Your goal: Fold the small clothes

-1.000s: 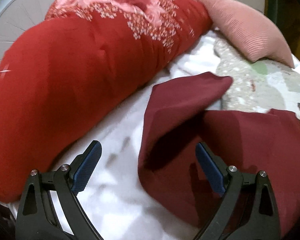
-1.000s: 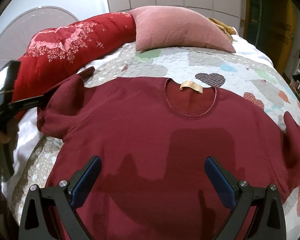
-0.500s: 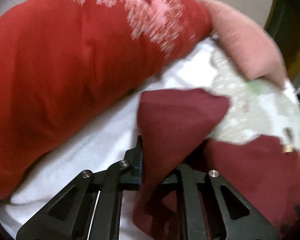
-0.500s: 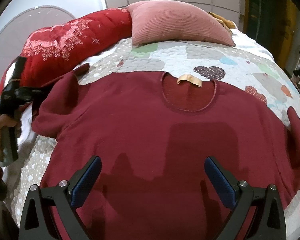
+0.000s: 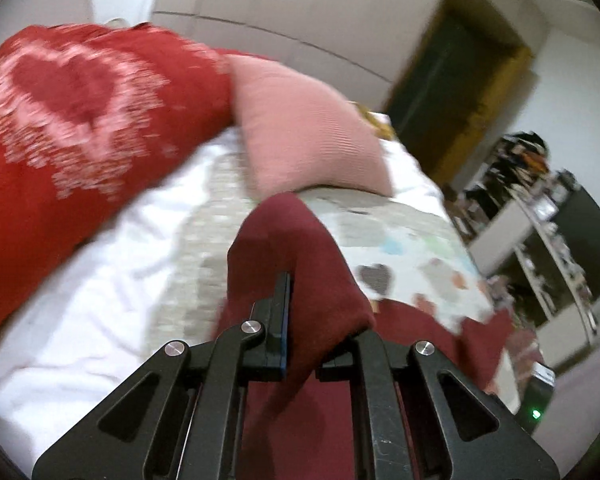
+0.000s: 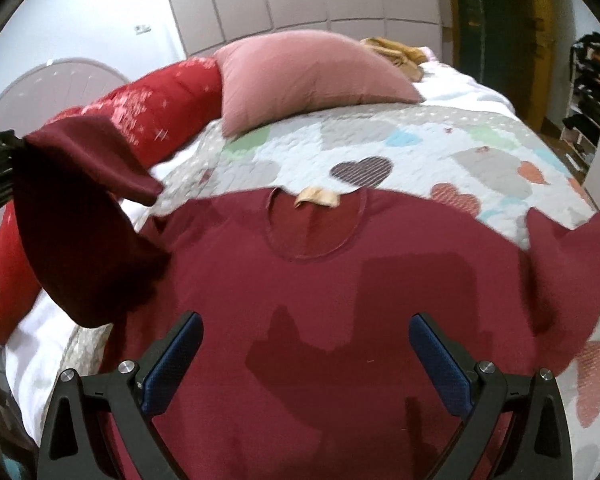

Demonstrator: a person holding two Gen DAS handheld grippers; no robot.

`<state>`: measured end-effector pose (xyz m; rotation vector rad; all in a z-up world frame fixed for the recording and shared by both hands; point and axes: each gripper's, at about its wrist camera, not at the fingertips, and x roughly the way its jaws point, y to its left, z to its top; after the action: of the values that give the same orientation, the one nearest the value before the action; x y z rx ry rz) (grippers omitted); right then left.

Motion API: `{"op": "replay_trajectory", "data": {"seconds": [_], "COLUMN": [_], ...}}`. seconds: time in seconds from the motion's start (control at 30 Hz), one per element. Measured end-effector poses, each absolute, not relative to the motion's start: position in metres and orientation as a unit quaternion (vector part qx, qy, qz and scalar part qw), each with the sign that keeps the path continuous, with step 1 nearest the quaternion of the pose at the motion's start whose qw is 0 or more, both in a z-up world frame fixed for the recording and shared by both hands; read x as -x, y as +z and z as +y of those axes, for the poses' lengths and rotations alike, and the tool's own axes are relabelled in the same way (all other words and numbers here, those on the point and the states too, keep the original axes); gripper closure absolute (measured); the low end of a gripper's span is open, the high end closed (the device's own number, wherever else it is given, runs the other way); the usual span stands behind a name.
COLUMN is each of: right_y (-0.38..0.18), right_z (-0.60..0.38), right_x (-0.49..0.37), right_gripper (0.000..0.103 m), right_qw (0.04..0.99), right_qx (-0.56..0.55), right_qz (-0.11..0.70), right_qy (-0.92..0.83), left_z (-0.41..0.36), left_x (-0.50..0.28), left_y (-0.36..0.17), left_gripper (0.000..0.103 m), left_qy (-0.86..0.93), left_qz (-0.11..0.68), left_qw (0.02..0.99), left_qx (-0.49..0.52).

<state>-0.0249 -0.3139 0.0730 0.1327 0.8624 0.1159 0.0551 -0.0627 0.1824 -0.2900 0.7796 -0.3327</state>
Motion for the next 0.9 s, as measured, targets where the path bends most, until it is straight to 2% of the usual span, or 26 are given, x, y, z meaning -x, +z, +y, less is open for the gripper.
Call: {"op": "replay_trajectory", "data": {"seconds": [0.17,0.4,0.67,0.73,0.8,0.9], "right_y": [0.083,0.071,0.057,0.051,0.045,0.035], "right_z": [-0.347,-0.404,-0.396,-0.383,-0.369,-0.353], "right_x": [0.028,0.035,0.043,0.041,0.038,0.03], "right_gripper": [0.0,0.0,0.001,0.006,0.018,0.023], "right_qw": [0.909,0.903,0.896,0.892,0.887,0.881], "right_qx": [-0.083,-0.105,-0.086,-0.084,-0.074,-0.062], "right_qz": [0.406,0.415,0.434,0.441,0.449,0.459], "right_qy": [0.032,-0.028,0.033,0.062,0.081,0.1], "left_z": [-0.123,-0.179,-0.167,-0.16,-0.155,-0.154], "left_x": [-0.039,-0.007,0.018,0.022,0.023,0.024], "left_y": [0.172,0.084,0.046,0.045,0.046,0.046], "left_gripper": [0.096,0.096,0.096,0.096,0.096,0.096], "left_qy": [-0.208,-0.228,-0.194,-0.186,-0.183,-0.183], "left_qz": [0.389,0.457,0.471,0.465,0.462,0.46], "left_qw": [0.89,0.856,0.859,0.864,0.867,0.868], "left_qx": [0.113,0.076,0.043,0.041,0.043,0.04]}}
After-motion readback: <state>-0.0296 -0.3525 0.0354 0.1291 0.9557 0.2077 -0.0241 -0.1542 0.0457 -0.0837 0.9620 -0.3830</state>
